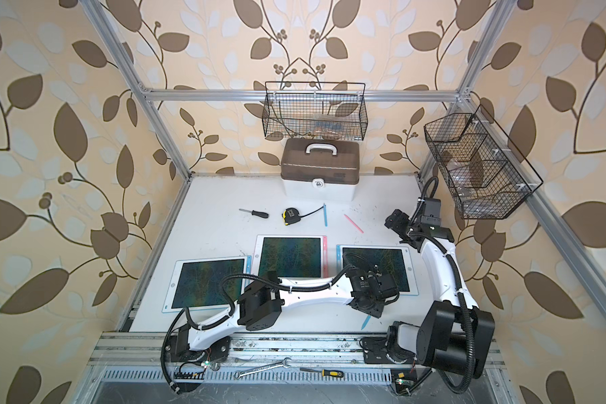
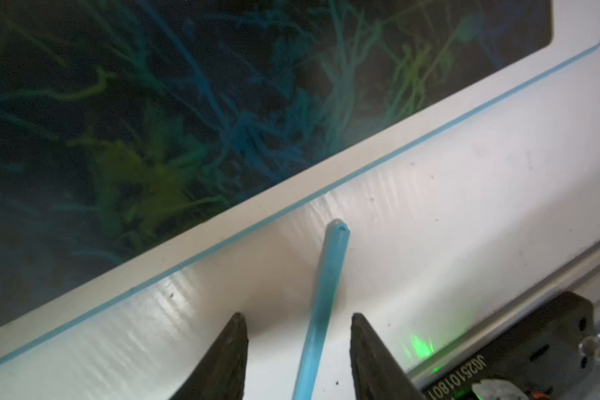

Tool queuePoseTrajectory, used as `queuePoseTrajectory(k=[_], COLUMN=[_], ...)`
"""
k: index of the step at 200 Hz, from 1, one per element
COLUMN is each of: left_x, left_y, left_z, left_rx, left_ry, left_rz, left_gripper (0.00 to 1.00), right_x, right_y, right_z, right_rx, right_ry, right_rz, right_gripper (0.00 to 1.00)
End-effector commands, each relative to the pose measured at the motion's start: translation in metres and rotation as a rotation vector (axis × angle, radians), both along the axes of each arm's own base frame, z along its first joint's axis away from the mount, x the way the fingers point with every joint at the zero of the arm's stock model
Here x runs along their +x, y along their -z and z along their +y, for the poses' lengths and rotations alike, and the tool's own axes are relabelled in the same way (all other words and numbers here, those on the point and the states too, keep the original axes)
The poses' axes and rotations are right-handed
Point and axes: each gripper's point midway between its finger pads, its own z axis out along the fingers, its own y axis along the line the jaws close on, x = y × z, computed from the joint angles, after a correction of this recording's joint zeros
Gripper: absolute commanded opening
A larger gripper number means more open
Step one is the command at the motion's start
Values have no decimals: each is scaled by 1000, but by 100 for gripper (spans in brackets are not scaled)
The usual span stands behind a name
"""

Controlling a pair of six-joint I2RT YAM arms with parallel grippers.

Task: Place the stylus back onto the writing tablet
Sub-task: Move the stylus to the center of the board.

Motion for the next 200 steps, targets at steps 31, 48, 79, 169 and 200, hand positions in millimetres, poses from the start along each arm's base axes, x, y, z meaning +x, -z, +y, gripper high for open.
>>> queuePoseTrajectory(k=[31,48,79,169,200], left_x=[-11,-12,-13,-16,-17], left_y=[15,16,16,24,27], left_z=[24,31,39,54,65], left_rx=[169,201,240,275,281], left_ry=[80,98,118,93,55], left_rz=[-75,-92,-111,-112,-107], left_gripper=[46,43,38,20,16], right_x=[-8,-10,-10,-15,-15], right_y=[0,0,-2,-3,-2], right_z=[2,0,0,-1,1], right_rx=[-13,-21,-21,-20,-11], right_ry=[-7,-4,1,10,4], right_rz=[9,11,3,1,-5], right_gripper=[87,87,87,82,80])
